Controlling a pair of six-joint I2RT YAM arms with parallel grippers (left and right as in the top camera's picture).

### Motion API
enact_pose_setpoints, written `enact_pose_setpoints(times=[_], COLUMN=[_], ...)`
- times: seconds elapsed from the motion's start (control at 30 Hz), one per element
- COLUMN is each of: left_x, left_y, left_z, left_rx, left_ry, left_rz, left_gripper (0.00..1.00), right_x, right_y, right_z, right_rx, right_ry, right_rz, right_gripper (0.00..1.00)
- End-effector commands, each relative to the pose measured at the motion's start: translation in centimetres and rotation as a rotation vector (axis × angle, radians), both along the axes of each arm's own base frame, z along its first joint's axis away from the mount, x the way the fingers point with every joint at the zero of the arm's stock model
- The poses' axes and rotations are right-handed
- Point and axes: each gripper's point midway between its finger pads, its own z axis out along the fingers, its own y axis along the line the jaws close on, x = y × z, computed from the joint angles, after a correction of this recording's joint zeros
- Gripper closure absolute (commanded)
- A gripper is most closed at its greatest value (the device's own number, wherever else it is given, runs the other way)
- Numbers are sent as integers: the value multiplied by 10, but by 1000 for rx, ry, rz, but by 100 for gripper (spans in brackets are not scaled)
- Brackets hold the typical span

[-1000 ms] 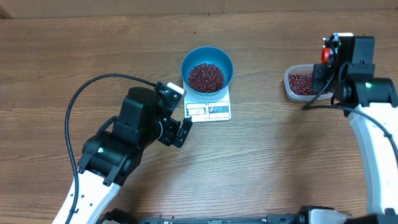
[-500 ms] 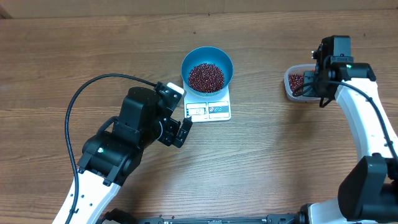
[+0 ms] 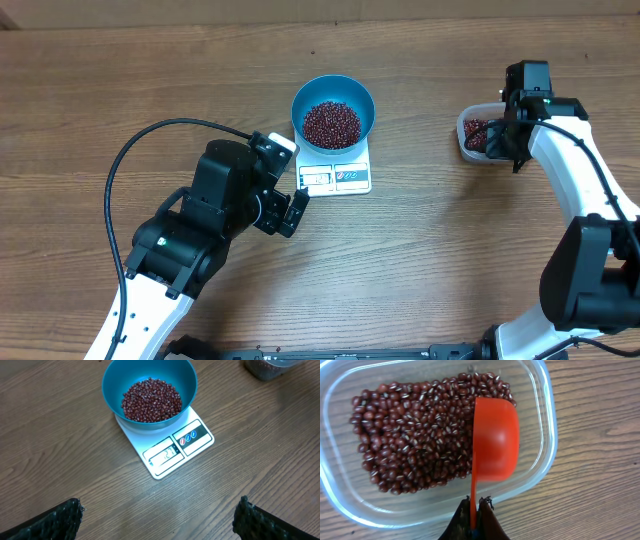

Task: Scoop item into bowl and weigh 150g on scale
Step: 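Scoop more beans from the tub with the right gripper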

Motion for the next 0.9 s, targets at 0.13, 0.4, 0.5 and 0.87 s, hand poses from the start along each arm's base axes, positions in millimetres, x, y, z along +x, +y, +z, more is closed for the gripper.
enact_pose_setpoints(times=[0.13,0.4,0.5,0.87], left_x=[0,0,0,0], left_y=[0,-1,-1,-1], left_z=[7,7,7,7], left_rx=[-7,-7,-7,-7], left_ry=[-23,-23,-23,-23], left_rz=[-14,-15,-15,-15], left_gripper=[0,0,1,0], right_x=[0,-4,-3,-1], right_y=[-9,12,20,35], right_z=[-1,-9,-10,-11], right_rx=[-24,76,116,197], right_ry=[3,48,46,36], right_rz=[-26,94,124,152], right_gripper=[96,96,96,96])
